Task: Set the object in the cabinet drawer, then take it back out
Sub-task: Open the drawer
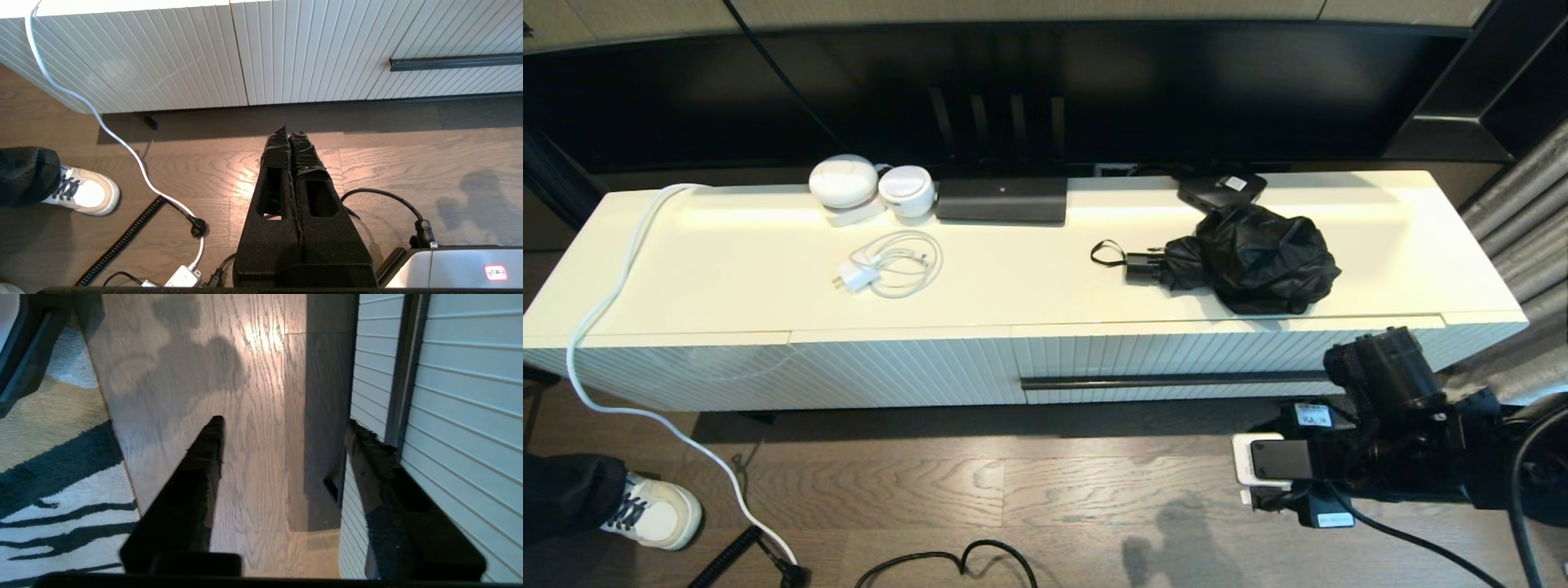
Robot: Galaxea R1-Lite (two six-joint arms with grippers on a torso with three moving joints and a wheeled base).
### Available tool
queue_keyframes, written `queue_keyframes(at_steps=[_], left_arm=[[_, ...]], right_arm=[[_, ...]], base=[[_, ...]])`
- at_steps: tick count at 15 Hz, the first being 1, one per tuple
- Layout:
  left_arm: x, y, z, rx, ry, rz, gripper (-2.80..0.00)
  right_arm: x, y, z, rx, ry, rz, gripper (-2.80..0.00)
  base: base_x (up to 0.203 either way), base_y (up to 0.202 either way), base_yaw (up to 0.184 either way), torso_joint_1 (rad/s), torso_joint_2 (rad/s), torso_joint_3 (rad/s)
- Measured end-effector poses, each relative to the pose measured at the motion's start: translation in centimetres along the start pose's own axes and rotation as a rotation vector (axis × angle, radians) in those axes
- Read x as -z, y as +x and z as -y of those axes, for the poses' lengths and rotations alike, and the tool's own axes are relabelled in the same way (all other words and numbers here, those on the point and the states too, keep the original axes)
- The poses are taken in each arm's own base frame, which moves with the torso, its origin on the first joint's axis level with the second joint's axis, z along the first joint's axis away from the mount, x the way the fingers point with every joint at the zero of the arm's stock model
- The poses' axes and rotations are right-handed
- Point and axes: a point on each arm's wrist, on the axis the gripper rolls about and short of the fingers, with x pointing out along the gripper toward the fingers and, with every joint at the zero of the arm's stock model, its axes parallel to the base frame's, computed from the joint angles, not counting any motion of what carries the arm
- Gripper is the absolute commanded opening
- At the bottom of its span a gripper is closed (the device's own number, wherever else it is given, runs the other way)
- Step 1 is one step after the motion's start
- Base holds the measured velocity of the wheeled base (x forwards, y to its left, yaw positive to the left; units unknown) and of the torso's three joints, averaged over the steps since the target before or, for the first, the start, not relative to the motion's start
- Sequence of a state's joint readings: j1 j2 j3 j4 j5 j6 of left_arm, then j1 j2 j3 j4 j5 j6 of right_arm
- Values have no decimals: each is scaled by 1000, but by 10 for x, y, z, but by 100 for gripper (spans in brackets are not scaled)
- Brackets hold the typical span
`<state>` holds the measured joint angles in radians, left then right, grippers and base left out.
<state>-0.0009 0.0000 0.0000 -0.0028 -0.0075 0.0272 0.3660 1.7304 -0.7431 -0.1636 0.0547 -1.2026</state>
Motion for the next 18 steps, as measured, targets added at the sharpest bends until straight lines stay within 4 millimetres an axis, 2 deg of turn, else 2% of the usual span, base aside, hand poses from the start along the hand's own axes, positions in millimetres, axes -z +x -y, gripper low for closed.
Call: queue_keyframes(at_steps=[11, 18], left_arm=[[0, 0, 0, 0, 0, 0, -280], [0, 0, 0, 0, 0, 0, -280]], right_arm=[[5, 76, -11, 71, -13, 36, 0], [8, 104, -6, 128, -30, 48, 0]], base=[[0, 0, 0, 0, 0, 0], [0, 0, 0, 0, 0, 0]])
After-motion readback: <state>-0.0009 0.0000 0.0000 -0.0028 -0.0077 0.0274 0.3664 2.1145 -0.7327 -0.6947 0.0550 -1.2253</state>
